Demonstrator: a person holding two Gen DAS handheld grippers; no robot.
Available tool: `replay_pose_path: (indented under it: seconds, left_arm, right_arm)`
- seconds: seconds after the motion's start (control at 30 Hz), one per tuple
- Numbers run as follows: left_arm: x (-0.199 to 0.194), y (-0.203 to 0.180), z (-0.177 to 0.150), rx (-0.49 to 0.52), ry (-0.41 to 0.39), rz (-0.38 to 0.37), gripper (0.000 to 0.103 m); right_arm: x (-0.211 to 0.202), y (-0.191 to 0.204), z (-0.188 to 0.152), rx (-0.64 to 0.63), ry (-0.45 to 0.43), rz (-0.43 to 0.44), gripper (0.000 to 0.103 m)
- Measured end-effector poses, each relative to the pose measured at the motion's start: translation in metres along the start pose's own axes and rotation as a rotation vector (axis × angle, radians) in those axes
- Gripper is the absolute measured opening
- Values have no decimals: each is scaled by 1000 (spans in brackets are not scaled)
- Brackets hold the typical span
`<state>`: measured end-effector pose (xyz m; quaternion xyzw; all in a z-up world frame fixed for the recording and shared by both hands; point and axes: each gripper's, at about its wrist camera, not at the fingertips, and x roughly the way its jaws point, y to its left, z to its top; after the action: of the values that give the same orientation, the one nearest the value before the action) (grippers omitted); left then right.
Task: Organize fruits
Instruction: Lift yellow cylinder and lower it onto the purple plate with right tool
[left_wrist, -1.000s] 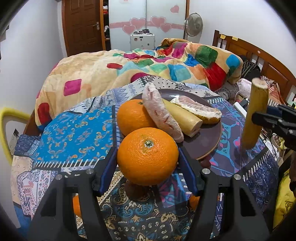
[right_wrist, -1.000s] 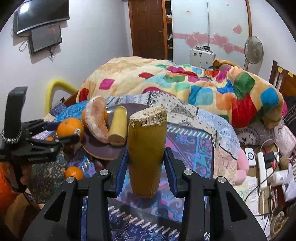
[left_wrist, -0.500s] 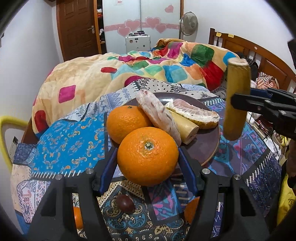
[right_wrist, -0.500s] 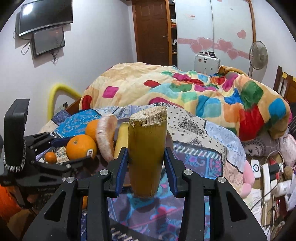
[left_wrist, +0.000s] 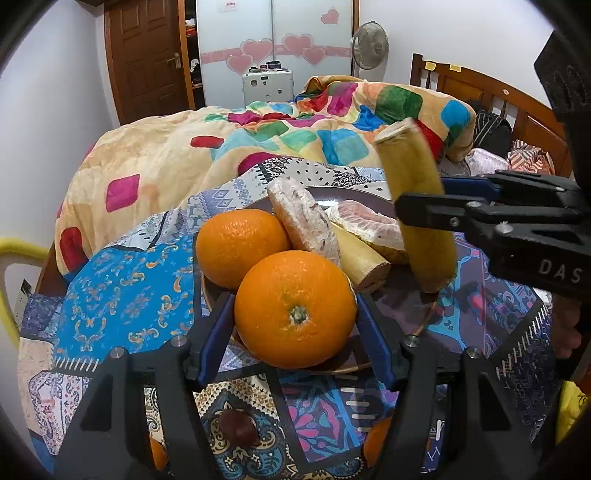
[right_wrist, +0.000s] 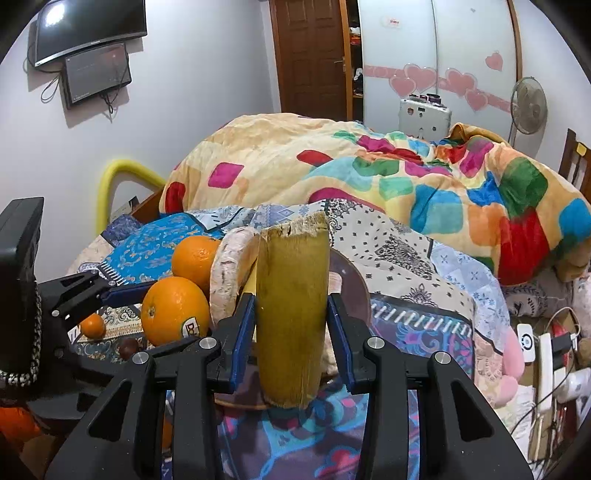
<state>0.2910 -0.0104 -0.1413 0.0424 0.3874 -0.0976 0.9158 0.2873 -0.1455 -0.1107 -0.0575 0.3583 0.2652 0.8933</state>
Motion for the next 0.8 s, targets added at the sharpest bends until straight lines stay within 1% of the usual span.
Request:
replay_pose_path:
  seconds: [0.23,0.4,0.57,0.8]
  left_arm:
    - [4,4,2,-17,2,-13,65]
    - [5,7,2,-29,3,-23,66]
    - [5,9,3,-29,4,-23,66]
    - [3,7,1,-37,10,-10,71]
  right_arm:
    - [19,2,2,7,23,13,36]
    - [29,-1,0,39,44,33,36]
    - [31,3,0,25,52,24,36]
    - [30,5,-2,11,64,13,36]
